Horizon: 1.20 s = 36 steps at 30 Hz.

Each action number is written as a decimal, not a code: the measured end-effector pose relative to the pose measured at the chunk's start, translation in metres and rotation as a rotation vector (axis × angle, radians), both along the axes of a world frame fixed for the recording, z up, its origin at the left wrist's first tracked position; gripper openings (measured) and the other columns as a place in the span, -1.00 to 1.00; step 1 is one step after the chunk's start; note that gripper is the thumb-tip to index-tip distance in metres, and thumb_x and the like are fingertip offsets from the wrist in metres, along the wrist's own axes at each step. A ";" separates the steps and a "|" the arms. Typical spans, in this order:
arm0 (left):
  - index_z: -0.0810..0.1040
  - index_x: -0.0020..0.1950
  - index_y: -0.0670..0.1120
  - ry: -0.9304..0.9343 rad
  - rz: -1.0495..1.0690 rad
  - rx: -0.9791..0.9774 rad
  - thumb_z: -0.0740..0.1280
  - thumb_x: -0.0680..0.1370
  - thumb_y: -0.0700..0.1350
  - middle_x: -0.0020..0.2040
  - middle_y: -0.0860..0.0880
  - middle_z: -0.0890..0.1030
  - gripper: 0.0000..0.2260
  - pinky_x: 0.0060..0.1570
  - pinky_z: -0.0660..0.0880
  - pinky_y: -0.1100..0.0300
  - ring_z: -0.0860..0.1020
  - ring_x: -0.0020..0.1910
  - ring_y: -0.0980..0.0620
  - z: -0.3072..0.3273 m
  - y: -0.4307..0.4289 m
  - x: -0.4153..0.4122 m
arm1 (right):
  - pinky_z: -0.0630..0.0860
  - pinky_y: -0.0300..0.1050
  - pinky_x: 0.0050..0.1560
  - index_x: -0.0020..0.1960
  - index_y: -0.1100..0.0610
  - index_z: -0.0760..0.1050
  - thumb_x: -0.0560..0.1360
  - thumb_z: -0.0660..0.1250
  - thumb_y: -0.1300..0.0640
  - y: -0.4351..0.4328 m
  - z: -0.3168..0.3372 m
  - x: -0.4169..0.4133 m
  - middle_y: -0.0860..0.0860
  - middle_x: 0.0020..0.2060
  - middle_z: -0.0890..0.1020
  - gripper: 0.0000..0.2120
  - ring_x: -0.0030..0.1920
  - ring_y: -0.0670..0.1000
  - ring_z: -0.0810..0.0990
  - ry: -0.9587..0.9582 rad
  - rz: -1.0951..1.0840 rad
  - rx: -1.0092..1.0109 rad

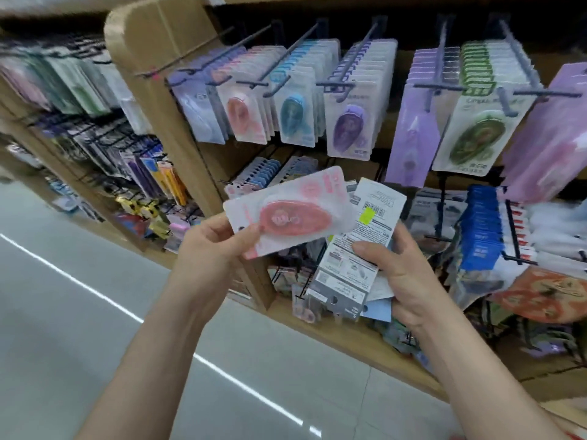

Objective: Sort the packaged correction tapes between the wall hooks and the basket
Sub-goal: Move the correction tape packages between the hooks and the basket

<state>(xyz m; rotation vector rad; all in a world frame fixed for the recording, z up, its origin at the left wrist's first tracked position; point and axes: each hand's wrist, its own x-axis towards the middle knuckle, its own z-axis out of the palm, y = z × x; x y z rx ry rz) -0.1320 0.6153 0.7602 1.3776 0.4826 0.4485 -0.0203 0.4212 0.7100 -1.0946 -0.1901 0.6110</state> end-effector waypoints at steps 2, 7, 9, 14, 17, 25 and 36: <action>0.70 -0.15 -0.14 -0.041 0.090 -0.021 0.39 0.38 -0.18 -0.20 -0.05 0.71 -0.87 -0.20 0.62 0.17 0.67 -0.24 0.03 0.000 0.021 -0.009 | 0.67 -0.01 -0.20 0.27 0.03 0.46 0.22 0.45 0.23 0.011 -0.003 -0.004 0.03 0.01 0.73 -0.38 -0.08 0.08 0.73 -0.016 -0.001 -0.028; 0.62 -0.02 -0.10 -0.061 0.146 0.039 0.25 0.64 -0.12 -0.10 -0.06 0.66 -0.84 0.00 0.62 -0.02 0.63 -0.09 -0.01 -0.002 0.075 -0.021 | 0.67 0.06 -0.07 0.23 -0.06 0.49 0.23 0.46 0.20 0.041 -0.013 -0.014 0.01 0.07 0.72 -0.42 0.01 0.09 0.72 -0.080 -0.025 -0.115; 0.60 -0.05 -0.06 -0.069 0.142 0.095 0.27 0.64 -0.14 -0.14 -0.04 0.63 -0.86 -0.06 0.59 -0.05 0.60 -0.13 -0.02 -0.001 0.094 -0.018 | 0.66 0.07 -0.01 0.24 -0.07 0.48 0.22 0.48 0.18 0.050 -0.015 -0.018 -0.02 0.07 0.72 -0.40 0.05 0.08 0.71 -0.120 -0.044 -0.150; 0.61 -0.12 -0.06 -0.100 0.211 0.204 0.42 0.53 -0.21 -0.24 0.00 0.62 -0.93 -0.13 0.56 0.03 0.57 -0.21 0.01 0.007 0.127 0.020 | 0.66 -0.07 0.00 0.21 -0.12 0.48 0.22 0.53 0.19 0.069 -0.016 -0.020 -0.16 0.06 0.70 -0.40 0.07 -0.07 0.68 -0.311 -0.063 -0.262; 0.60 -0.11 -0.02 -0.107 0.151 0.276 0.38 0.58 -0.17 -0.19 0.01 0.61 -0.91 -0.04 0.56 -0.01 0.56 -0.15 0.01 0.012 0.139 0.051 | 0.57 -0.12 0.12 0.16 -0.26 0.46 0.34 0.55 0.31 0.082 -0.013 -0.013 -0.30 0.09 0.64 -0.39 0.14 -0.18 0.62 -0.465 -0.066 -0.378; 0.63 -0.19 0.04 -0.200 0.198 0.478 0.45 0.51 -0.16 -0.29 0.14 0.65 -0.87 -0.13 0.56 0.19 0.60 -0.23 0.17 0.030 0.170 0.127 | 0.38 -0.59 -0.06 0.16 -0.27 0.39 0.37 0.54 0.30 0.123 0.001 0.011 -0.52 0.00 0.57 -0.39 0.08 -0.45 0.51 -0.639 -0.050 -0.440; 0.64 -0.09 -0.05 -0.330 0.133 0.510 0.44 0.54 -0.15 -0.25 0.13 0.64 -0.98 -0.16 0.52 0.22 0.59 -0.21 0.18 0.032 0.191 0.149 | 0.46 -0.55 -0.18 0.13 -0.25 0.40 0.33 0.54 0.36 0.165 0.009 0.044 -0.48 -0.07 0.61 -0.35 -0.01 -0.42 0.58 -0.573 -0.067 -0.373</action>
